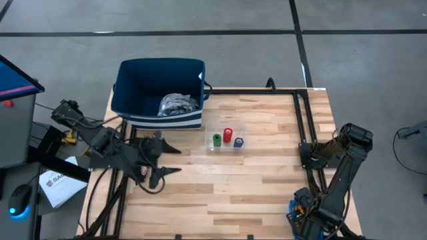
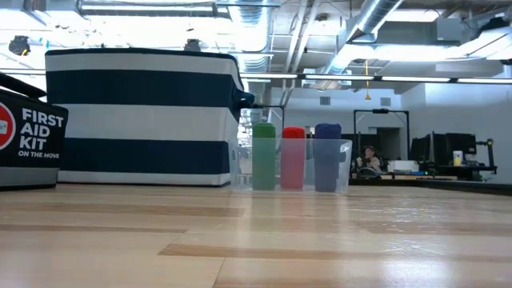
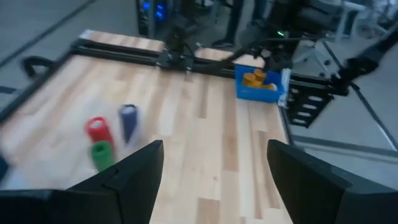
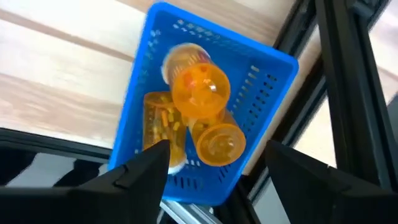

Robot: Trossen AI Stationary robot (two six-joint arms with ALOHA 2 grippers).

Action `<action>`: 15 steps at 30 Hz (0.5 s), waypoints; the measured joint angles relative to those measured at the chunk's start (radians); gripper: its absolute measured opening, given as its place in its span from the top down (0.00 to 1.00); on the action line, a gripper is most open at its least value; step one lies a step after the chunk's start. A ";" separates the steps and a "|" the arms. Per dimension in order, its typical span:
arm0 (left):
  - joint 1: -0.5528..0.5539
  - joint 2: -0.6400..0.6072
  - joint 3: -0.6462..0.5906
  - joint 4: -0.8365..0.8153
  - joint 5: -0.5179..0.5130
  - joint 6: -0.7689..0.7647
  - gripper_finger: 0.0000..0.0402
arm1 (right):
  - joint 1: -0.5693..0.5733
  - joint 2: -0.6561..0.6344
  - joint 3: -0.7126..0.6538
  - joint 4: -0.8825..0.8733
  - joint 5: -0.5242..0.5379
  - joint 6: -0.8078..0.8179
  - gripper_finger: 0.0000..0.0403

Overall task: Pick & place medical supplies in basket/bin
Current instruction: Return to Home Position

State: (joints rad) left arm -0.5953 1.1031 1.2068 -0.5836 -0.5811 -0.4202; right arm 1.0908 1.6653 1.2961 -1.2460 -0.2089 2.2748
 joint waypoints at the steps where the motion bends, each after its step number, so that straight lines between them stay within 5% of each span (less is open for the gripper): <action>1: 0.000 -0.021 0.000 -0.021 -0.021 -0.002 0.31 | 0.000 0.000 0.008 -0.004 0.010 0.001 0.35; 6: -0.067 -0.179 -0.014 -0.200 -0.173 -0.100 0.33 | 0.000 -0.002 0.030 -0.004 0.058 0.001 0.35; 9: -0.131 -0.302 -0.142 -0.189 -0.246 -0.162 0.38 | 0.000 -0.002 0.032 -0.002 0.080 -0.001 0.35; 12: -0.137 -0.397 -0.381 0.110 -0.287 -0.109 0.43 | -0.002 -0.002 0.032 0.000 0.083 -0.001 0.35; 15: -0.025 -0.397 -0.617 0.663 -0.185 0.123 0.48 | -0.014 -0.002 0.032 0.000 0.083 -0.004 0.35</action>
State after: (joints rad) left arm -0.6205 0.7061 0.5896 0.0795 -0.7663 -0.2971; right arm 1.0773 1.6632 1.3277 -1.2461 -0.1261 2.2710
